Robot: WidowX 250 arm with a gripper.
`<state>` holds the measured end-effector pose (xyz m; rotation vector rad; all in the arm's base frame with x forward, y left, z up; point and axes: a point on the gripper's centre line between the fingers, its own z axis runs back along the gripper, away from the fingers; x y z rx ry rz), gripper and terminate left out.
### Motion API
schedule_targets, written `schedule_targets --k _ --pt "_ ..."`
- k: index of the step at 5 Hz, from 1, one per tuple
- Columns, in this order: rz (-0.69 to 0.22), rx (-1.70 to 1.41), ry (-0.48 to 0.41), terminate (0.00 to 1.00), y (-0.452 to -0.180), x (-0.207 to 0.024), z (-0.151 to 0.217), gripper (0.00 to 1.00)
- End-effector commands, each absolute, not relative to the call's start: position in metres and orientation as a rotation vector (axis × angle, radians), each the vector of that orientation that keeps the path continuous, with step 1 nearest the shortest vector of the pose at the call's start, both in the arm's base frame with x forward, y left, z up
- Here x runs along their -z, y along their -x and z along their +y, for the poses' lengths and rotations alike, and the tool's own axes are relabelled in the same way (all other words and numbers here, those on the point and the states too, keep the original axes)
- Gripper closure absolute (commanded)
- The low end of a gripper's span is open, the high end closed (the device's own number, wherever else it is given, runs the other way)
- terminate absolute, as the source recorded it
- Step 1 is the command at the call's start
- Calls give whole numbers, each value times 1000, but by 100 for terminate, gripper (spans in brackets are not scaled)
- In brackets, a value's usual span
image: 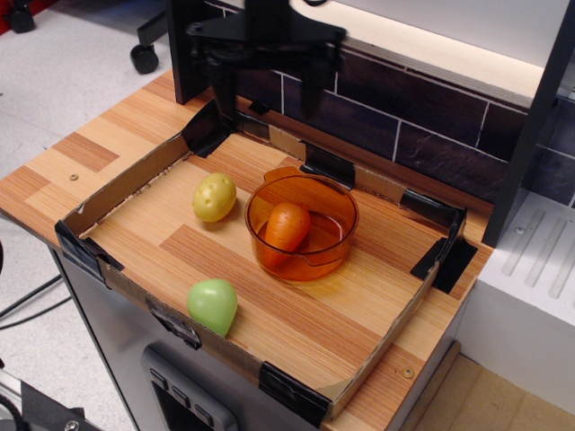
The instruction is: Take carrot out of pot
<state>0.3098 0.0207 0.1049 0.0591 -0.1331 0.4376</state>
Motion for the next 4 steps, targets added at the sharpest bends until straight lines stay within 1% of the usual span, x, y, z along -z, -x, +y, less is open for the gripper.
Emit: schedule_targets --k 1,3,4 --pt "-97 -143 -24 0 -300 -106 5 0" --pt "-106 -24 67 0 -295 -82 5 0" --pt "-98 -8 69 0 -294 -72 1 0"
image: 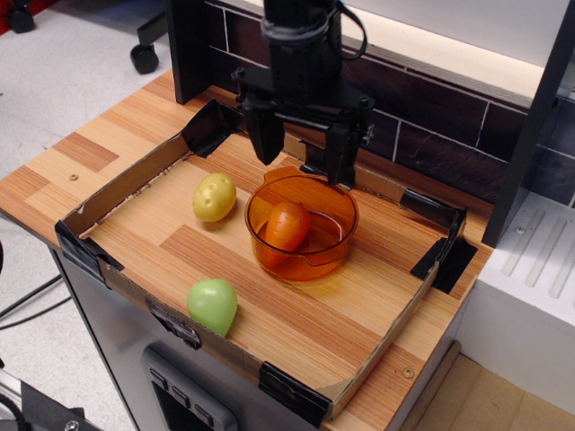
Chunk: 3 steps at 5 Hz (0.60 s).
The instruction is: Take carrot out of pot
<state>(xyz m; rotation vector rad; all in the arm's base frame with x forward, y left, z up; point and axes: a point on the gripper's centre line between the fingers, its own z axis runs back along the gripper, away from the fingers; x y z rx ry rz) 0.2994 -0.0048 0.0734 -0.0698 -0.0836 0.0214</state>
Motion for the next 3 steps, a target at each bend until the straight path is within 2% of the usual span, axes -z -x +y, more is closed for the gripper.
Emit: schedule_targets --k 1,3 --pt "-99 -2 49 0 -293 -61 -1 0" --pt "-80 -1 49 0 -291 -51 -7 0"
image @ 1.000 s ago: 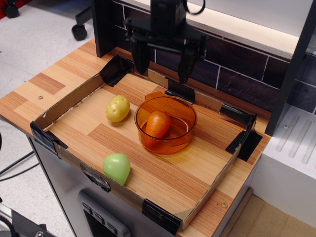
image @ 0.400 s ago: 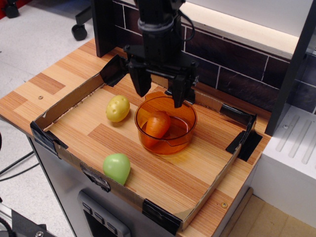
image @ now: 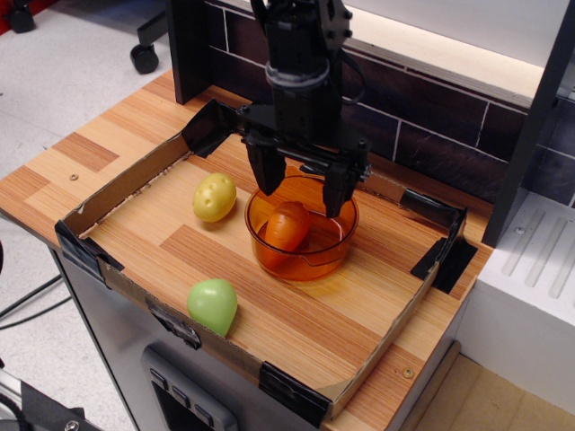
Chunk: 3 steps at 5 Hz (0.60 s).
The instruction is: Take carrot out of pot
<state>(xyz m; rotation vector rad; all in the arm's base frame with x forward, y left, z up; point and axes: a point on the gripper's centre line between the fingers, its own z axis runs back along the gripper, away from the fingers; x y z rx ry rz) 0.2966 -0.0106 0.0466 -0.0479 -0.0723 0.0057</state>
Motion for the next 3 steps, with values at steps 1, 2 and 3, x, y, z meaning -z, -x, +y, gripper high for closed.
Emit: schedule_targets --k 1,2,3 --pt "-87 6 40 0 -290 -46 -9 0" --pt "-83 4 28 0 -289 -40 -6 0" --pt "-78 2 24 0 -288 -33 -6 0"
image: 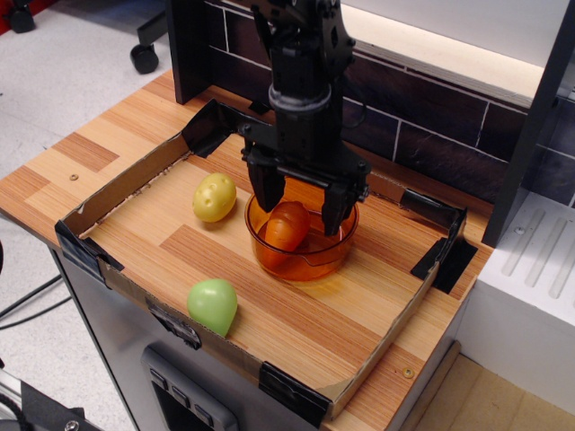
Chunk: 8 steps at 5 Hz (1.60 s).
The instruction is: Take carrot out of pot
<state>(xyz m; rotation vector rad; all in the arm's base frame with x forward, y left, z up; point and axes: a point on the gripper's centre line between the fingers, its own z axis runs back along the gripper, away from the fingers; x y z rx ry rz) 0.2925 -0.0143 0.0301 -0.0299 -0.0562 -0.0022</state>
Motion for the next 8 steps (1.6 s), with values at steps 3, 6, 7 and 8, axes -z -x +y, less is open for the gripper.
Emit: schedule_targets --k 3,6,7,8 --pt "-75 -1 10 0 -284 -21 -10 100" --pt "-223 -65 19 0 -285 -59 -8 100" --pt "-358 -90 39 0 -276 -89 -9 100" --pt "-370 -50 63 0 -259 -101 -17 100"
